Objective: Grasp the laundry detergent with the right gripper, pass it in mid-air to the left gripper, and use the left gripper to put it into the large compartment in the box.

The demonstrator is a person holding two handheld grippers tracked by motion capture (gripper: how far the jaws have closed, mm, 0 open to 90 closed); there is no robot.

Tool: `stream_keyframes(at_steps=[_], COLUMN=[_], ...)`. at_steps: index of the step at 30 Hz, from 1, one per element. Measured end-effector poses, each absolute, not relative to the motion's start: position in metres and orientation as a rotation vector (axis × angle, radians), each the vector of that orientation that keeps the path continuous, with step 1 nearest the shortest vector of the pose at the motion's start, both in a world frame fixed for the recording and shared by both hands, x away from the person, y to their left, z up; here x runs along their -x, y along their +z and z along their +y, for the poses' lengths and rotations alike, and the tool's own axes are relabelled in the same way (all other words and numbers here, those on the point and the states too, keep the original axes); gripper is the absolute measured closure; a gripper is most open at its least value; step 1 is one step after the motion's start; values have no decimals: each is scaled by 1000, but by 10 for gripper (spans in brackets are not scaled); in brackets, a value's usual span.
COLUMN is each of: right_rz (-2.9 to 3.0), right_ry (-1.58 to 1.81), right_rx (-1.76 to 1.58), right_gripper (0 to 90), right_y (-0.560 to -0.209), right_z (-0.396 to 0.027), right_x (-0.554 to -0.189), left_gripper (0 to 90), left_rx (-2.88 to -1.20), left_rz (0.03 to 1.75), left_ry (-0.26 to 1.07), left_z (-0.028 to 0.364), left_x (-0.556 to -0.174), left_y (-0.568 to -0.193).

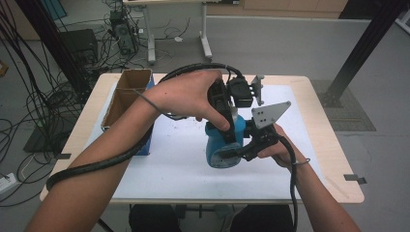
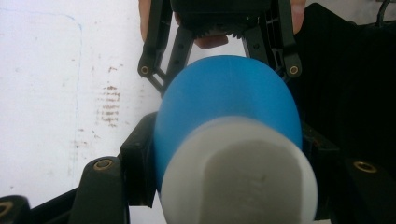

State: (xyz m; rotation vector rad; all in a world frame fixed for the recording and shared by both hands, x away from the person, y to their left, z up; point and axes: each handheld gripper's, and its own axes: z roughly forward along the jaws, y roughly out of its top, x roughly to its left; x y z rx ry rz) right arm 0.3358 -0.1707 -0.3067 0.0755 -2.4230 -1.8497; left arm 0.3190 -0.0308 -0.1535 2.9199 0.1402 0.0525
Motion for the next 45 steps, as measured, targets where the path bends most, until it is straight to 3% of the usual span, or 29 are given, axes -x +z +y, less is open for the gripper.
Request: stream_keyframes(at_steps=[45], right_rz=[-2429], right_ry=[-1850], right_rx=[-75], right_gripper=[440], right_y=[-307], right_z=[-169], right_x=[-337], left_gripper=[378], left_rx=[-2918], left_rz=[139], left_ry=[59], left_z=[-28], left_x=[-320], left_y=[-155])
